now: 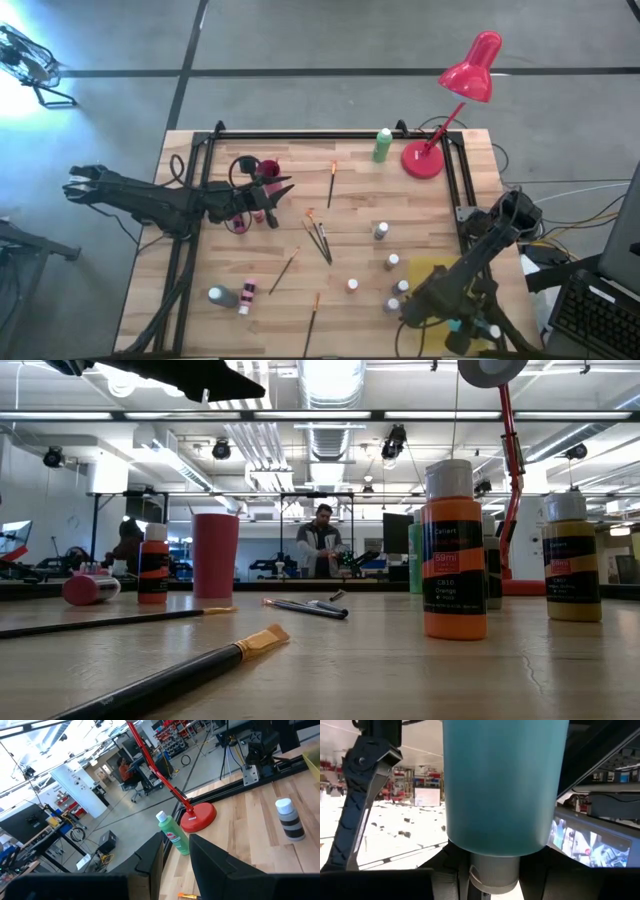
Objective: Pick & Place Paint Supplies
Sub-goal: Put the light blue paint bottle into the yellow bin
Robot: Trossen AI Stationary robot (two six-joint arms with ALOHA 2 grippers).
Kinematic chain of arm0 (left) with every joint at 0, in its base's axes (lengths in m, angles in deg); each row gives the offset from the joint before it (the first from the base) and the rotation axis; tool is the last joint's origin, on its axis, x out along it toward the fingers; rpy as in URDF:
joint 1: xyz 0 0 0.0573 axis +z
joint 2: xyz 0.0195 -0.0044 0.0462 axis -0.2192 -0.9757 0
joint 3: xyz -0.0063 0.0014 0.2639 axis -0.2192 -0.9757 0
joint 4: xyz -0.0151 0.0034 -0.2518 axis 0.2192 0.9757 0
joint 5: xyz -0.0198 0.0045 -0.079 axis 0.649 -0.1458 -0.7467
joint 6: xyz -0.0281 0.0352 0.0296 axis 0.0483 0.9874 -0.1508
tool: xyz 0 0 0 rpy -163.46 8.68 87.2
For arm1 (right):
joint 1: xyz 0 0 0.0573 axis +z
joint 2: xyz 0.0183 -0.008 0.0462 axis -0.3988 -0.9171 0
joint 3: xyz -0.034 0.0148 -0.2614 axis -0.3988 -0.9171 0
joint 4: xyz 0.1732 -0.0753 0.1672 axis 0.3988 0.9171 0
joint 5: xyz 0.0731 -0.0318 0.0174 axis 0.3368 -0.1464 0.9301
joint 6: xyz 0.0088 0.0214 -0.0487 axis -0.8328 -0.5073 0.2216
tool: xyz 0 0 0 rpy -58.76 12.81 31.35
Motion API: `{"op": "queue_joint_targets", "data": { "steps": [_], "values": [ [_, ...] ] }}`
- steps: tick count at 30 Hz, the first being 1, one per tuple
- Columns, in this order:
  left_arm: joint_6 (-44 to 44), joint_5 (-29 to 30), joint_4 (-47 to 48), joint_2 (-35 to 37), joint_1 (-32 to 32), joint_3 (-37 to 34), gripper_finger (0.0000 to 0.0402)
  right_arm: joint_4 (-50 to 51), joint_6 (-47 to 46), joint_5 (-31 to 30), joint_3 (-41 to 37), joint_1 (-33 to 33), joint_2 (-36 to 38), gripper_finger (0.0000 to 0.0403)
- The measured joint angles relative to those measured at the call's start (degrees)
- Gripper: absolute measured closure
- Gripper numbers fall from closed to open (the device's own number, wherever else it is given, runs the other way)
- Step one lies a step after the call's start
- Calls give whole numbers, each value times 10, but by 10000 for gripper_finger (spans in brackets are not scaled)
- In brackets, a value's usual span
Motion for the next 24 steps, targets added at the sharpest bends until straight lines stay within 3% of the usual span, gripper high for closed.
{"op": "queue_joint_targets", "data": {
  "steps": [24],
  "values": [
    [-1, 0, -2, 0, 0, 0, 300, -29, 5, 14, -48, 27, -19, 292]
  ]
}}
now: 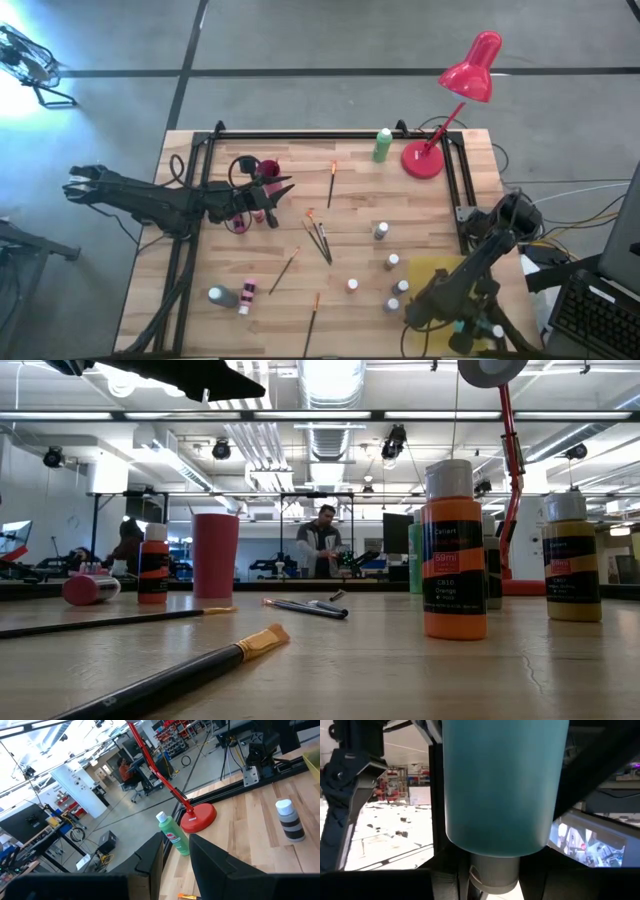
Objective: Pick & Place Paint Supplies
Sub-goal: Put the light blue paint bottle into the yellow bin
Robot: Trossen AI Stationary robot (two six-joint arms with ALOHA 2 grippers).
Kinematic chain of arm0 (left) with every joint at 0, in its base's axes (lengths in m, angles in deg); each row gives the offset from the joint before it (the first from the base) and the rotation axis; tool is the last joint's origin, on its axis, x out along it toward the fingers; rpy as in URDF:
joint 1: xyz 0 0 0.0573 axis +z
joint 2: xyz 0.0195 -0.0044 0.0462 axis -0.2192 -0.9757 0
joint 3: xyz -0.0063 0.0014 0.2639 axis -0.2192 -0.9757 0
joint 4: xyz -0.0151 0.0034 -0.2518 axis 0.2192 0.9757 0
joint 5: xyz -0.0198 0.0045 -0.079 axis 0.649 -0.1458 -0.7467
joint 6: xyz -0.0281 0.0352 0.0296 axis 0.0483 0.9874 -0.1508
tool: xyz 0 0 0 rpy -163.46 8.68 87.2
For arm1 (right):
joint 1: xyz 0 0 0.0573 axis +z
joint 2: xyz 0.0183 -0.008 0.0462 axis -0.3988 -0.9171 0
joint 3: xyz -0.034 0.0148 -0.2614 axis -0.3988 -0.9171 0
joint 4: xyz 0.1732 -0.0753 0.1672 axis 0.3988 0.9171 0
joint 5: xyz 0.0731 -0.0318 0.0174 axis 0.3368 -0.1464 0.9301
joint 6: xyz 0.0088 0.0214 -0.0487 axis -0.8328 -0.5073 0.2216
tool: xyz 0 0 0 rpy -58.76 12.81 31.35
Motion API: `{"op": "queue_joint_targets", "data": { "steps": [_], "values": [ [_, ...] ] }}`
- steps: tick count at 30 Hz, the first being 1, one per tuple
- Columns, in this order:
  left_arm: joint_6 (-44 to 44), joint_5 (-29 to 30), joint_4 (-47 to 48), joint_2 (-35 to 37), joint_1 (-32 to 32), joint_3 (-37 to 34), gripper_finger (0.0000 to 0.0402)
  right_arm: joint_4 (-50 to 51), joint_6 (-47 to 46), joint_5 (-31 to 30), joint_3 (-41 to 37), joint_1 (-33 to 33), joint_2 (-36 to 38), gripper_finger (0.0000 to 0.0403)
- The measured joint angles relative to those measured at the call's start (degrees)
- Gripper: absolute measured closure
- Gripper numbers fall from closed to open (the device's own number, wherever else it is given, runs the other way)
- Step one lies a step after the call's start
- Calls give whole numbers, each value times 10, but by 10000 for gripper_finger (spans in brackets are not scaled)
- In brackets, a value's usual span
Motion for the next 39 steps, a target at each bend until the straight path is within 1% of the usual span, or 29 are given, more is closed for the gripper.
{"op": "queue_joint_targets", "data": {
  "steps": [5, 14, 19, 23, 39],
  "values": [
    [-1, 0, 0, 0, 0, 0, 300, -10, 30, 5, 10, 5, -21, 292],
    [-1, 0, 1, 0, -1, 0, 300, -13, 32, 19, 10, 18, -40, 292],
    [-1, 0, 1, 0, -1, 0, 300, -39, 33, 21, 11, 20, -58, 292],
    [-2, 0, 1, 0, 0, 0, 300, -47, 50, 22, 12, 22, -72, 292],
    [-3, 0, 1, 0, 0, 0, 300, -32, 71, 17, 12, 29, -73, 292]
  ]
}}
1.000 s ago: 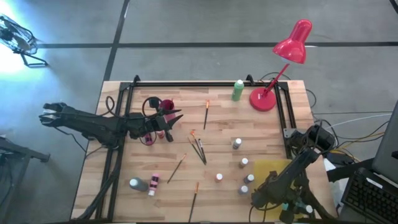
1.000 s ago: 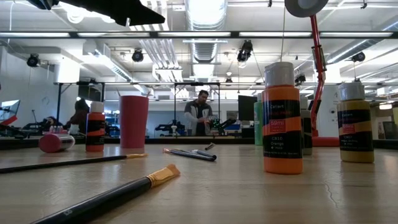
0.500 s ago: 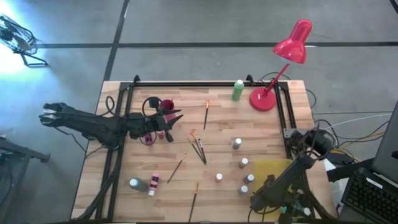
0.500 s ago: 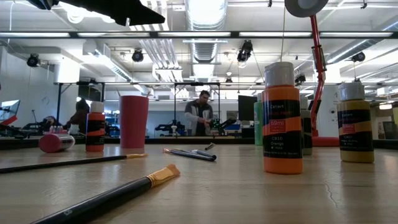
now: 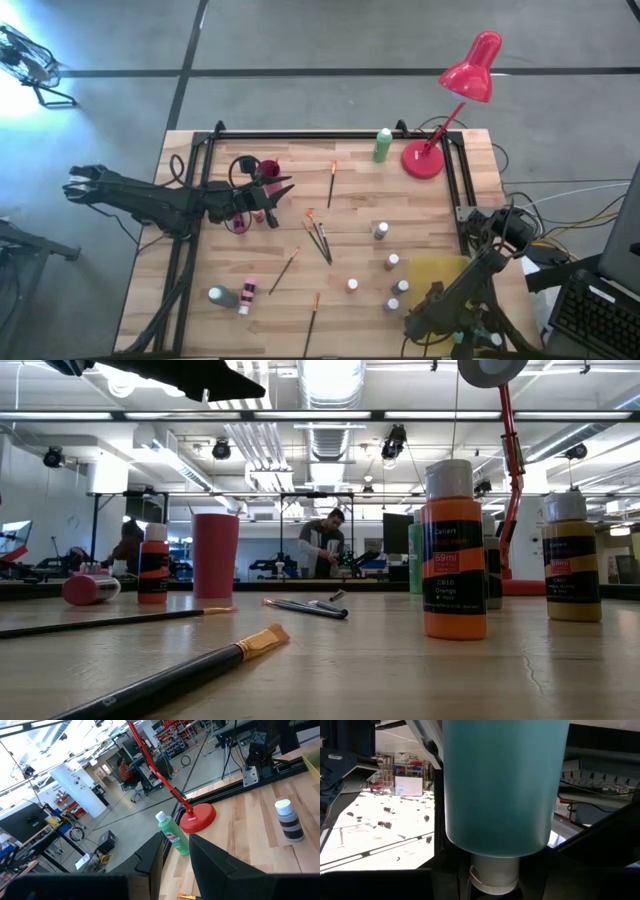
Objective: Pick & Place Paint Supplies
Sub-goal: Put the light blue paint bottle into the yellow bin
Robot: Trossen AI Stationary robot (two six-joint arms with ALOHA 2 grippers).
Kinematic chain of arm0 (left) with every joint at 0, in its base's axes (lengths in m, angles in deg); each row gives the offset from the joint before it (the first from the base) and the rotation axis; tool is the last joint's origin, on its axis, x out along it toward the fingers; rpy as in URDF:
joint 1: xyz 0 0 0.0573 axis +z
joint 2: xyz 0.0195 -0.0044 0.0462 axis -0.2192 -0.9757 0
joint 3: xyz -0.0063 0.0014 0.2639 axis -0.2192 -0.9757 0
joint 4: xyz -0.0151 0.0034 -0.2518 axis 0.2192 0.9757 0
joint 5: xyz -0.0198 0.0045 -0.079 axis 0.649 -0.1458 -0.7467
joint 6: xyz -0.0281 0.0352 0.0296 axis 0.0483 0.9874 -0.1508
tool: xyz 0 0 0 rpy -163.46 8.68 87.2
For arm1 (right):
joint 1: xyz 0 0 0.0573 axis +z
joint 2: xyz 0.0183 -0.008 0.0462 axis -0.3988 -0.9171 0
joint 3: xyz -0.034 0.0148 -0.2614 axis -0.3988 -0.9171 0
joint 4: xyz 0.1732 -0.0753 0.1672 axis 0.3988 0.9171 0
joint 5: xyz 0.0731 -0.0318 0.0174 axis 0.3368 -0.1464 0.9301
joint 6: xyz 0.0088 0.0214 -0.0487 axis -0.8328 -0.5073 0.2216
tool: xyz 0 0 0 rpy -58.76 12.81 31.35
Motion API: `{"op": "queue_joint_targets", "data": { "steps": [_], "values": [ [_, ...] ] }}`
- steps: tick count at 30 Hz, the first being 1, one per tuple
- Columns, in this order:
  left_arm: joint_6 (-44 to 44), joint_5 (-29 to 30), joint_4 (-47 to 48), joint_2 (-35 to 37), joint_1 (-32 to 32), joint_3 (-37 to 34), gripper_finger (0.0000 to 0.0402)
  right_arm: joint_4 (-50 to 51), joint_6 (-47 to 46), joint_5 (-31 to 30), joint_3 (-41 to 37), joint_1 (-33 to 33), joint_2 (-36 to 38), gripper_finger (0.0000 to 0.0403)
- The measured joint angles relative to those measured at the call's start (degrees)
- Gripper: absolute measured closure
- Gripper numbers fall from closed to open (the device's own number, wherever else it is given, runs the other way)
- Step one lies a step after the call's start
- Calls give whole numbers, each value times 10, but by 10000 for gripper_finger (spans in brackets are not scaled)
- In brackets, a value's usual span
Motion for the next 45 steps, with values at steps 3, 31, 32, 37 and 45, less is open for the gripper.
{"op": "queue_joint_targets", "data": {
  "steps": [3, 31, 32, 37, 45],
  "values": [
    [0, 0, 0, 0, 0, 0, 300, 0, 0, -2, 0, 0, 0, 292],
    [0, 0, 0, 0, 0, 0, 300, 33, -1, -9, 4, -1, 11, 270],
    [0, 0, 0, 0, 0, 0, 300, 33, -5, -8, 8, -1, 14, 273],
    [0, 0, 0, 0, 0, 0, 300, 35, -35, -10, 27, -7, 24, 277],
    [0, -12, 0, 0, 0, 0, 300, 35, -84, -33, 69, -29, 39, 252]
  ]
}}
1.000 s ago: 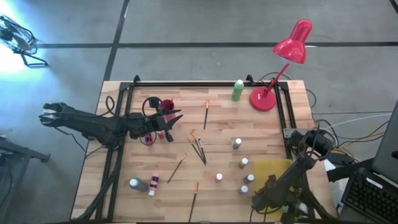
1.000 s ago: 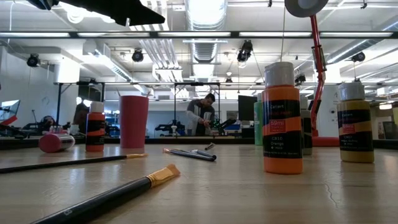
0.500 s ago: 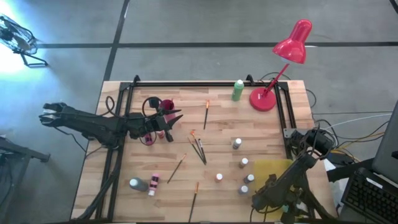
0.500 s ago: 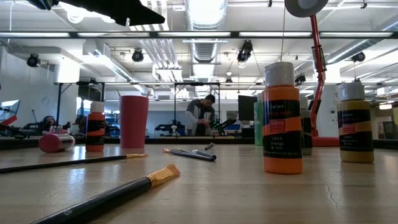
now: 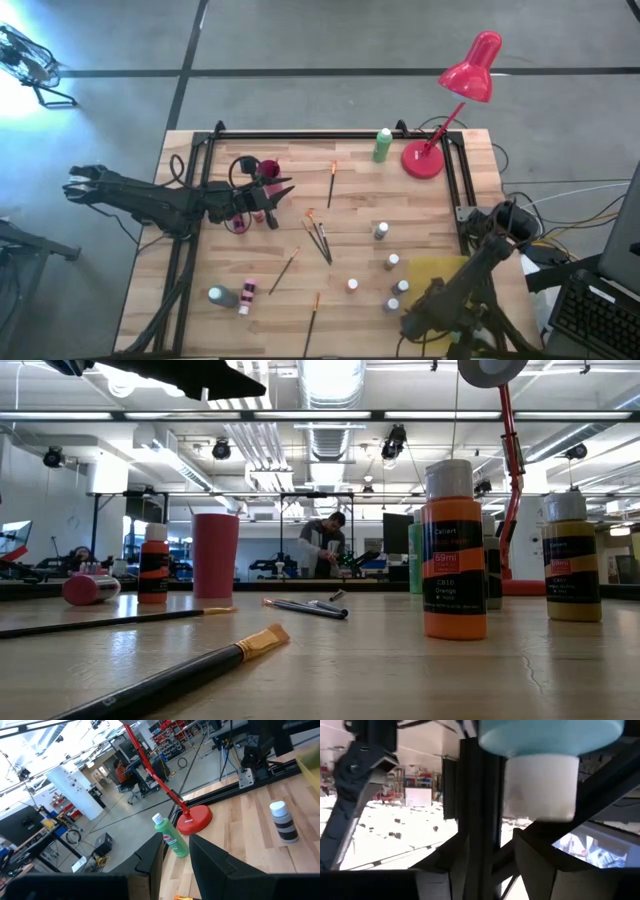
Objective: Pick & Place Paint Supplies
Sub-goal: Put the light blue paint bottle into the yellow bin
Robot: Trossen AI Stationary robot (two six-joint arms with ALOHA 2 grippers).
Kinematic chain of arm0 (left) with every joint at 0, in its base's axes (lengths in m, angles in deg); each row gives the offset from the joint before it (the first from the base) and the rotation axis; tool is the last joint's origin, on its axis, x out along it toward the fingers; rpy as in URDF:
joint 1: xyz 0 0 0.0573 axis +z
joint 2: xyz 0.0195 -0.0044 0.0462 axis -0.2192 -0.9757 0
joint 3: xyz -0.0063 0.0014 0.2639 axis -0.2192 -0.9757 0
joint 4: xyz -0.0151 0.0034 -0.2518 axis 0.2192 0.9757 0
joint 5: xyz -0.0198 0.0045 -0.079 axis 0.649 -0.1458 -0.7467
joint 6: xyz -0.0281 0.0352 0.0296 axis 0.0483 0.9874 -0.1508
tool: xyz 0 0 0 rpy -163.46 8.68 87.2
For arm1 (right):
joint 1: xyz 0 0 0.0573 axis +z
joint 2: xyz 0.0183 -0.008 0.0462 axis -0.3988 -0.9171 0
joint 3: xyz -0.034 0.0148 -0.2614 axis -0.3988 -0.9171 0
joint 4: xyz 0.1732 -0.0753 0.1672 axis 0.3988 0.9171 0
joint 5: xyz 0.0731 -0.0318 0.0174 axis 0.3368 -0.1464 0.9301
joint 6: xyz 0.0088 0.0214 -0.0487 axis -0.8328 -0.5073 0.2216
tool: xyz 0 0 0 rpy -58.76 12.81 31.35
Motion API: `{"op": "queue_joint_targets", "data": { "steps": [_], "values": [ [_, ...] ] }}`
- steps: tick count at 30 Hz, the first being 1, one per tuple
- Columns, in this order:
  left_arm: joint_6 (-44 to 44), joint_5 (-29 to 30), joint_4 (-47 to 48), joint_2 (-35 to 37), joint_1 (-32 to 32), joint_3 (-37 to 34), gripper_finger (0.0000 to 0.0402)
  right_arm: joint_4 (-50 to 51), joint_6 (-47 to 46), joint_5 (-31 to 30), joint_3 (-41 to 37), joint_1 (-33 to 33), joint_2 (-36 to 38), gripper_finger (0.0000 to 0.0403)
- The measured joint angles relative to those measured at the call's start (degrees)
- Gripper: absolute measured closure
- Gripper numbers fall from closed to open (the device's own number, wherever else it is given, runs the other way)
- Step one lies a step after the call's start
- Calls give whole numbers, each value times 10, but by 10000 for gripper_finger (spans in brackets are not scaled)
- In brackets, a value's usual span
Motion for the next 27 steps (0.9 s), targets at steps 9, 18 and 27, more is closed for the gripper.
{"op": "queue_joint_targets", "data": {
  "steps": [9, 18, 27],
  "values": [
    [0, 0, 0, 0, 0, 0, 300, 25, -9, -107, 71, -50, 1, 247],
    [0, 1, 0, 0, 0, 0, 300, 7, -44, -334, 89, -82, 6, 282],
    [-22, 1, 0, 0, 0, 0, 300, -96, -118, -533, 46, -82, 5, 353]
  ]
}}
